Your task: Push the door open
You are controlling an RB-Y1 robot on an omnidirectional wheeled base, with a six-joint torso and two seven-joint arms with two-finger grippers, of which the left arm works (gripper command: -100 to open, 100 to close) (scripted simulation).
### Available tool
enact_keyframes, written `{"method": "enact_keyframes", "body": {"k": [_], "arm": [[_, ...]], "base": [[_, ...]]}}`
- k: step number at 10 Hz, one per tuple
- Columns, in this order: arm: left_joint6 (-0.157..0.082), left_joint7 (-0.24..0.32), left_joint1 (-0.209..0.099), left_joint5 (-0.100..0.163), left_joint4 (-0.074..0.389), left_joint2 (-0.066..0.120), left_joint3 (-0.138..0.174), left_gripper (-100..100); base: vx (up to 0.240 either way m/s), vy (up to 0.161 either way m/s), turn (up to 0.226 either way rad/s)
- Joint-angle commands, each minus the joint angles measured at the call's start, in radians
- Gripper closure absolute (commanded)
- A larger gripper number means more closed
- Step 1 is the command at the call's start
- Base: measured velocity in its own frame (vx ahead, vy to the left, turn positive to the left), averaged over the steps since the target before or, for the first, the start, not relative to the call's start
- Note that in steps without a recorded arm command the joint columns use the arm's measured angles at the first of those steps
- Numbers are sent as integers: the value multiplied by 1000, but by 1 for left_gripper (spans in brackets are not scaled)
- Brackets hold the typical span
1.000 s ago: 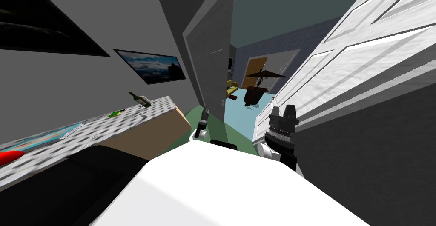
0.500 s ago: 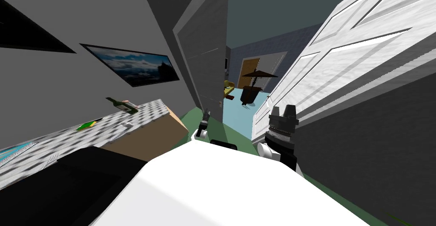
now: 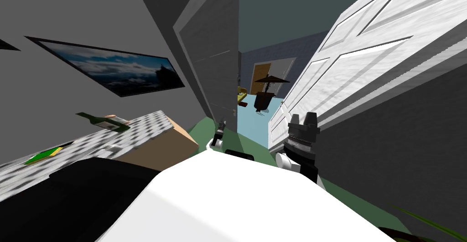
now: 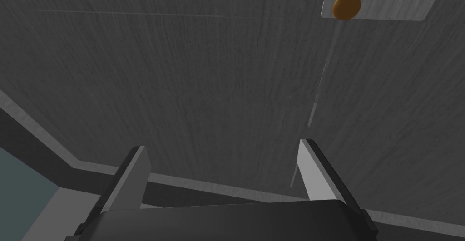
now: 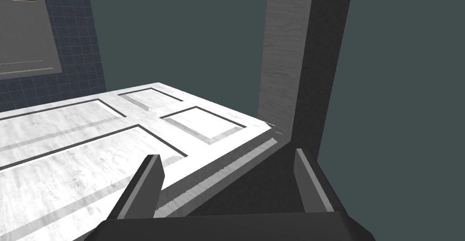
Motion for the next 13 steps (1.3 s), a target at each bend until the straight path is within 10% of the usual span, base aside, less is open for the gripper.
{"method": "enact_keyframes", "body": {"k": [1,13], "arm": [[-4,-4,-17,0,44,-1,-1,-100],[-47,-19,-137,7,338,-7,2,-100]], "base": [[83,68,-170],[56,74,-133]]}}
